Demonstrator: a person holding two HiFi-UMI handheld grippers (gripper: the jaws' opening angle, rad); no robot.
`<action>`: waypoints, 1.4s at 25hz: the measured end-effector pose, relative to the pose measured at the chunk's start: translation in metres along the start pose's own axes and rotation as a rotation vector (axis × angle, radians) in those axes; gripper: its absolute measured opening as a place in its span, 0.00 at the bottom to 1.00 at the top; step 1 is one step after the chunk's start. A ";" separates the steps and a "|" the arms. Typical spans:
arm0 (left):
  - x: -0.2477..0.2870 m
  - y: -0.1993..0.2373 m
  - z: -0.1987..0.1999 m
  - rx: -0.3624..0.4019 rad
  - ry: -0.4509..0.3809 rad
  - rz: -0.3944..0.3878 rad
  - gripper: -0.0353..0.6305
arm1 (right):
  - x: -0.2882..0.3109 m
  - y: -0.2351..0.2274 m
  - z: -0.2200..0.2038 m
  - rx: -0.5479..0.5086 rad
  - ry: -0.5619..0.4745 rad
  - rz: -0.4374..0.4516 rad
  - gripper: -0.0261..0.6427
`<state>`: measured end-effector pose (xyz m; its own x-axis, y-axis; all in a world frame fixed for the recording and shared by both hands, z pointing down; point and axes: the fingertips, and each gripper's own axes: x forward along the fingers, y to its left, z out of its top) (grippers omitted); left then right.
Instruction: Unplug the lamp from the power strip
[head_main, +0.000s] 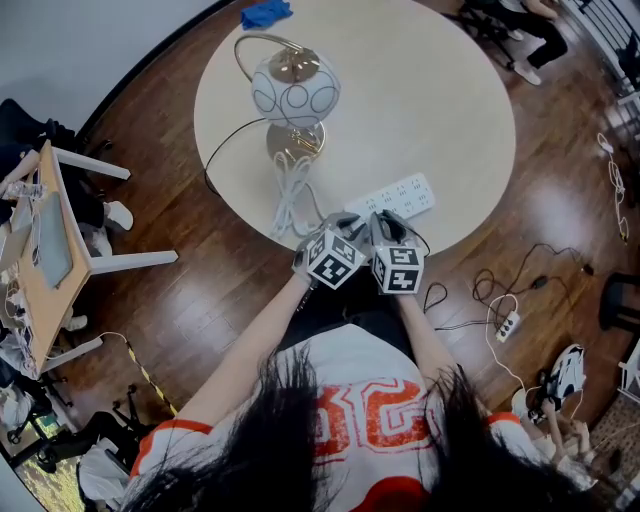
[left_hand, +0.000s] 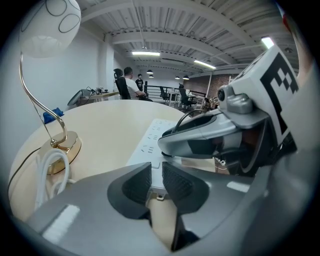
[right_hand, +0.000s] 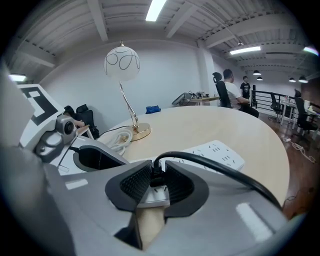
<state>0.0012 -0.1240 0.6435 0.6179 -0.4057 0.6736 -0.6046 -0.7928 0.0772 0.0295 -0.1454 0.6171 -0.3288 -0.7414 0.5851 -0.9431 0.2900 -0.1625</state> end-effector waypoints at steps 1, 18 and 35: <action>0.000 0.000 0.000 -0.003 0.002 0.001 0.16 | 0.000 0.000 0.000 -0.001 0.003 0.008 0.17; 0.008 0.003 0.003 -0.017 0.012 0.003 0.15 | -0.035 0.026 0.094 -0.083 -0.213 0.174 0.17; -0.074 0.023 0.076 -0.313 -0.321 0.112 0.07 | -0.026 -0.080 0.086 0.067 -0.141 0.058 0.17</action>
<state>-0.0201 -0.1467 0.5400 0.6347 -0.6403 0.4326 -0.7686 -0.5806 0.2685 0.1091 -0.2015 0.5467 -0.3822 -0.8034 0.4567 -0.9219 0.2977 -0.2478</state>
